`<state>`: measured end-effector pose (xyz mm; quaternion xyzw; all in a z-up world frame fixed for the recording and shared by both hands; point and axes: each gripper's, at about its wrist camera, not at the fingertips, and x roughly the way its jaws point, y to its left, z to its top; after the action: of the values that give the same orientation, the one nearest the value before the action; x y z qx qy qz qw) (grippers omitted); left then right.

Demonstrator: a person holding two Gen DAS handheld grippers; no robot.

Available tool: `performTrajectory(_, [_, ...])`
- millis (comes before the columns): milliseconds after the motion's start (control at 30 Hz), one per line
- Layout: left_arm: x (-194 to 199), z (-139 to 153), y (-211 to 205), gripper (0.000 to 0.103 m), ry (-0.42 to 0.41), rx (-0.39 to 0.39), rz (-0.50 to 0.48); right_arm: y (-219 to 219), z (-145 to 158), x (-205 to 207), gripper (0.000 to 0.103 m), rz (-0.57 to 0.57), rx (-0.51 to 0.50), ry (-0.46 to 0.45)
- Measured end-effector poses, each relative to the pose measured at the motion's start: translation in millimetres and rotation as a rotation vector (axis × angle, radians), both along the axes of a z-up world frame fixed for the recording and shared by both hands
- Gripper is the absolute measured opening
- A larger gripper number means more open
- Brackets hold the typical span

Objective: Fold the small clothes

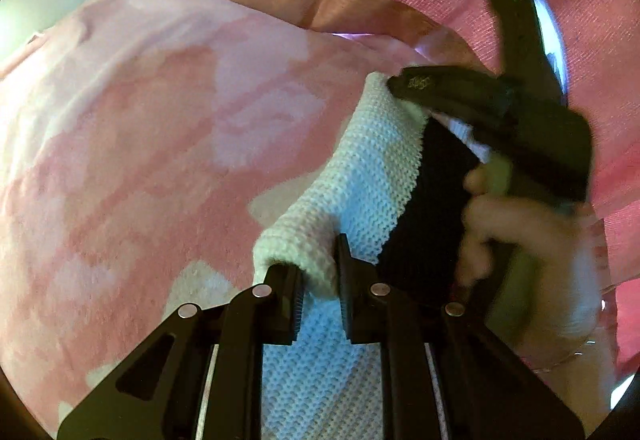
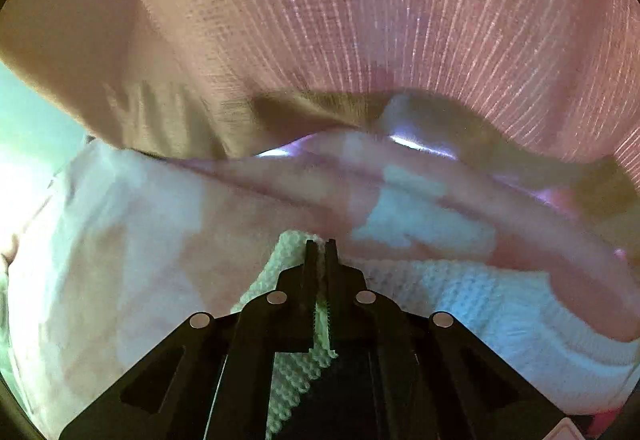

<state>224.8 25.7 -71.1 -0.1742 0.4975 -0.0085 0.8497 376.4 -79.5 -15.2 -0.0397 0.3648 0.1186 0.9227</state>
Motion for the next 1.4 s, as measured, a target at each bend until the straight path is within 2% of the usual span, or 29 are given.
performTrajectory(67, [-0.7, 0.3, -2.2, 0.015, -0.005, 0.016, -0.005, -8.0, 6.5, -5.2, 0.005, -0.027, 0.057, 0.016])
performTrajectory(200, [-4.3, 3.3, -5.2, 0.015, -0.008, 0.037, -0.019, -42.6, 41.4, -77.5, 0.006, -0.037, 0.049, -0.08])
performTrajectory(233, [-5.5, 4.8, -3.6, 0.015, -0.004, 0.025, -0.016, -66.8, 47.7, -110.3, 0.006, -0.061, 0.027, -0.087])
performTrajectory(267, [-7.0, 6.6, -1.6, 0.016, -0.001, 0.012, -0.01, -80.0, 49.2, -125.5, 0.006, -0.076, 0.014, -0.086])
performTrajectory(333, [-6.6, 8.6, -1.3, 0.017, 0.003, 0.007, -0.009, -135.1, 46.6, -173.3, 0.006, -0.169, -0.035, -0.053])
performTrajectory(400, [-7.6, 9.5, -1.8, 0.017, 0.009, 0.015, -0.014, -189.4, 33.6, -216.9, 0.006, -0.283, -0.083, -0.017])
performTrajectory(467, [-6.6, 8.5, -2.8, 0.018, 0.012, 0.023, -0.011, -236.2, 15.5, -247.8, 0.006, -0.359, -0.053, 0.034])
performTrajectory(533, [-5.4, 6.4, -4.1, 0.018, 0.014, 0.029, -0.002, -266.4, -10.8, -256.2, 0.004, -0.415, -0.052, 0.106])
performTrajectory(567, [-3.3, 5.2, -6.1, 0.019, 0.011, 0.038, -0.001, -275.9, -18.4, -260.2, 0.0, -0.413, -0.035, 0.106])
performTrajectory(600, [-2.5, 4.9, -10.4, 0.02, 0.003, 0.061, -0.005, -283.2, -19.7, -267.1, 0.0, -0.397, 0.025, 0.07])
performTrajectory(667, [-4.4, 5.6, -17.7, 0.021, -0.012, 0.108, -0.018, -284.7, -7.3, -268.1, 0.002, -0.432, 0.048, 0.086])
performTrajectory(767, [-7.3, 6.9, -22.9, 0.022, -0.028, 0.148, -0.025, -277.3, 17.5, -283.2, 0.003, -0.402, 0.061, 0.009])
performTrajectory(833, [-5.3, 5.9, -25.3, 0.023, -0.032, 0.168, -0.031, -275.2, 12.3, -279.6, 0.003, -0.419, 0.025, 0.018])
performTrajectory(900, [-6.8, 6.0, -27.2, 0.024, -0.036, 0.19, -0.044, -293.6, -16.3, -274.8, 0.003, -0.469, -0.001, 0.114])
performTrajectory(933, [-7.4, 6.6, -28.1, 0.024, -0.038, 0.199, -0.051, -298.4, -24.5, -276.4, 0.001, -0.482, 0.028, 0.132])
performTrajectory(1000, [-9.1, 10.4, -30.5, 0.024, -0.045, 0.21, -0.071, -301.4, -10.7, -287.5, 0.0, -0.5, 0.07, 0.116])
performTrajectory(1033, [-11.9, 14.1, -31.8, 0.024, -0.05, 0.211, -0.083, -300.9, 1.9, -297.1, 0.005, -0.513, 0.081, 0.079])
performTrajectory(1067, [-19.1, 21.7, -31.6, 0.026, -0.062, 0.211, -0.102, -300.2, 12.6, -307.1, 0.013, -0.519, 0.099, 0.043])
performTrajectory(1100, [-26.2, 28.8, -31.8, 0.028, -0.075, 0.214, -0.116, -298.8, 26.6, -322.2, 0.017, -0.521, 0.129, 0.01])
performTrajectory(1167, [-46.3, 49.9, -27.7, 0.043, -0.125, 0.215, -0.134, -295.0, 42.6, -353.7, 0.032, -0.529, 0.137, -0.023])
performTrajectory(1200, [-55.3, 58.2, -25.6, 0.05, -0.148, 0.213, -0.141, -287.2, 45.9, -377.7, 0.036, -0.55, 0.097, -0.043])
performTrajectory(1267, [-83.9, 73.0, -18.5, 0.069, -0.204, 0.222, -0.171, -277.1, 41.3, -402.6, 0.043, -0.568, 0.04, -0.039])
performTrajectory(1333, [-109.7, 77.3, -11.3, 0.08, -0.234, 0.243, -0.197, -264.9, 27.8, -434.8, 0.05, -0.588, -0.007, -0.016])
performTrajectory(1367, [-130.0, 75.8, -4.3, 0.084, -0.241, 0.263, -0.206, -263.5, 23.9, -449.9, 0.056, -0.588, -0.001, -0.01])
performTrajectory(1400, [-143.1, 73.6, 0.9, 0.085, -0.241, 0.267, -0.21, -257.8, 11.6, -473.6, 0.057, -0.588, 0.021, 0.006])
